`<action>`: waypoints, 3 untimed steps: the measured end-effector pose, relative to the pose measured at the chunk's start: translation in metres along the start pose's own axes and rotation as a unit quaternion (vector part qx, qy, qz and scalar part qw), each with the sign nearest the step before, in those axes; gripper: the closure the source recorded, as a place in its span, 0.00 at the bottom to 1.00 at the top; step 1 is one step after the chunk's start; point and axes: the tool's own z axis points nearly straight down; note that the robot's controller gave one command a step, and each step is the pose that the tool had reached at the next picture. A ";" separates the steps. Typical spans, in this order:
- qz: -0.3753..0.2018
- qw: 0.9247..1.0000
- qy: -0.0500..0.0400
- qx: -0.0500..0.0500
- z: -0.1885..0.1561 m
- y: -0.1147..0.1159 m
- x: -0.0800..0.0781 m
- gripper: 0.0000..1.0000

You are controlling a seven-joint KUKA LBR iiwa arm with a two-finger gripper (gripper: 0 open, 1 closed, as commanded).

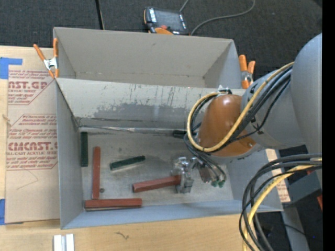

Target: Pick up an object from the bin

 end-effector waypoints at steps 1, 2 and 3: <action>0.018 1.000 -0.006 0.000 -0.178 -0.010 -0.053 1.00; 0.018 1.000 -0.001 0.000 -0.173 -0.010 -0.051 0.00; -0.138 0.990 -0.001 0.000 -0.143 -0.014 -0.092 0.00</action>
Offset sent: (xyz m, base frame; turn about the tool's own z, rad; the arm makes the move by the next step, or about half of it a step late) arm 0.0509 -0.0053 0.1730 0.0372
